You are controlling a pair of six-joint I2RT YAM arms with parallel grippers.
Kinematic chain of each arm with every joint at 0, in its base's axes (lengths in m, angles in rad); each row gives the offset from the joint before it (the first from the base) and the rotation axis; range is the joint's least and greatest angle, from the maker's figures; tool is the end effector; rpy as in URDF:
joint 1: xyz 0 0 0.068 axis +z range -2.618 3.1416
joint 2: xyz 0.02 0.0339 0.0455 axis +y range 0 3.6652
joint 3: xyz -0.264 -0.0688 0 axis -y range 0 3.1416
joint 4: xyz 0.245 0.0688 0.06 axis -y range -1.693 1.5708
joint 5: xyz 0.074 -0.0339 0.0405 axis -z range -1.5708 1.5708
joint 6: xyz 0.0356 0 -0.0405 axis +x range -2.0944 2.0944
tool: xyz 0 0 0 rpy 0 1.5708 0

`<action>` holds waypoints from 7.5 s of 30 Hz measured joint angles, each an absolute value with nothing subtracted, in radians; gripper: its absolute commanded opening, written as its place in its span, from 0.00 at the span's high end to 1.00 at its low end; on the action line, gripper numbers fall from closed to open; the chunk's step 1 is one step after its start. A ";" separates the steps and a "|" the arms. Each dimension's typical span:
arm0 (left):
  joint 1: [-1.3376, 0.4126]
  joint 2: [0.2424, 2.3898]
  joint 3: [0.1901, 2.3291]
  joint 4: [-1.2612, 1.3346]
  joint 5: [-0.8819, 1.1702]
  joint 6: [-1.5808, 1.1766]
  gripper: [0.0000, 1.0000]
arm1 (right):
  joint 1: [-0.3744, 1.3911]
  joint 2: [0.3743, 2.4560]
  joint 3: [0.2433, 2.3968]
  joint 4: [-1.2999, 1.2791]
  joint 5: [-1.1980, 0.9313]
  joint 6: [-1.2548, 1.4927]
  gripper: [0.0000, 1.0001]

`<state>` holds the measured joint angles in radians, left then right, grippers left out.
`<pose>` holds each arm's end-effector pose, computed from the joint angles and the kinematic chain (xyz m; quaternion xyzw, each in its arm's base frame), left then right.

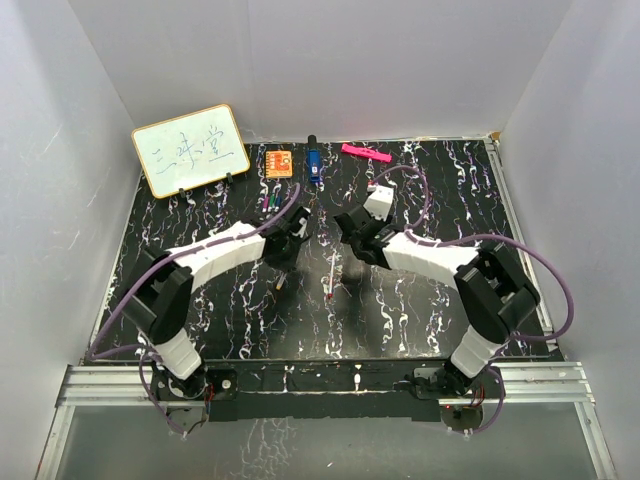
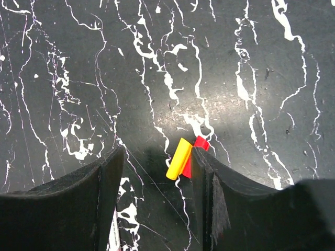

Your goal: Insert the pens into the pen caps

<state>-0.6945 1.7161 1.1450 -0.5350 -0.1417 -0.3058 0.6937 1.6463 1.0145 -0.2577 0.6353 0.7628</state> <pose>0.2689 -0.2174 0.1951 0.1715 0.9556 -0.0497 0.2346 0.2732 0.1997 0.2007 0.1352 0.8912 -0.0085 0.4328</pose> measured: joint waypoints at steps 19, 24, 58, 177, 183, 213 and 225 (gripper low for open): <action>-0.689 1.555 1.110 -0.565 -0.142 -0.306 1.00 | 0.693 1.793 1.124 -0.378 0.633 0.821 0.53; -0.689 1.546 1.110 -0.564 -0.142 -0.306 1.00 | 0.690 1.795 1.124 -0.390 0.633 0.823 0.53; -0.675 1.526 1.084 -0.544 -0.141 -0.307 1.00 | 0.667 1.837 1.124 -0.363 0.583 0.822 0.55; -0.716 1.369 0.686 0.581 0.415 -0.548 1.00 | 0.569 1.278 0.499 0.978 -0.004 0.675 1.00; -0.716 1.369 0.680 0.615 0.403 -0.564 1.00 | 0.569 1.278 0.493 0.979 -0.007 0.679 1.00; -0.716 1.361 0.653 0.635 0.367 -0.587 1.00 | 0.585 1.278 0.492 0.981 -0.008 0.683 1.00; -0.716 1.346 0.653 0.629 0.352 -0.587 1.00 | 0.597 1.284 0.486 0.990 -0.015 0.683 1.00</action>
<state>-0.7158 1.3464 0.6525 0.6289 0.3515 -0.5869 0.5968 1.2842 0.4858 0.9897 -0.0154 0.6830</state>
